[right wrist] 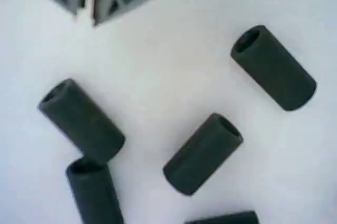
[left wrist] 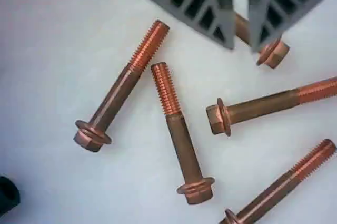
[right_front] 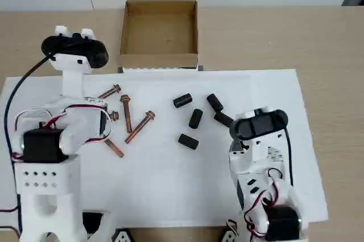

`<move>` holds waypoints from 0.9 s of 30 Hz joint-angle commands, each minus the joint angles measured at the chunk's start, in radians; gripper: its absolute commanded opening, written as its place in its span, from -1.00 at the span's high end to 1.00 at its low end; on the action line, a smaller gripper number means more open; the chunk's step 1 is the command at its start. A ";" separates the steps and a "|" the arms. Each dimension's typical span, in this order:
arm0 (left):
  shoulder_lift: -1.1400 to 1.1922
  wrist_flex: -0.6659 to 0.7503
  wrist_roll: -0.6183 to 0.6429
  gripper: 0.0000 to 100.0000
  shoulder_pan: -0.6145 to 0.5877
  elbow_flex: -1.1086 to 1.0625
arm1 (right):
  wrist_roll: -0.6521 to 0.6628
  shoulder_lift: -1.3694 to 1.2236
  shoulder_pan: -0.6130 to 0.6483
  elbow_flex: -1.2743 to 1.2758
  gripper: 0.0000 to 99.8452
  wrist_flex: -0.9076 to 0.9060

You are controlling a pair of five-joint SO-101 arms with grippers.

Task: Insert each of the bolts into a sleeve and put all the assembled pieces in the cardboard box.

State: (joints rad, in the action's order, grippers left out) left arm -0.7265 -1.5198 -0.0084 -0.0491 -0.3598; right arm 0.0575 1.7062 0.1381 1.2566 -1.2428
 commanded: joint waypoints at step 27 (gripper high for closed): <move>0.344 -0.097 -0.091 0.98 -0.006 0.048 | 0.282 -1.443 0.002 -1.117 0.99 -0.226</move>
State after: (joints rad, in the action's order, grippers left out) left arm -0.3890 -1.6318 -0.0898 -0.0491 -0.3598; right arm 0.2862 0.3498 0.1366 0.2532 -1.4607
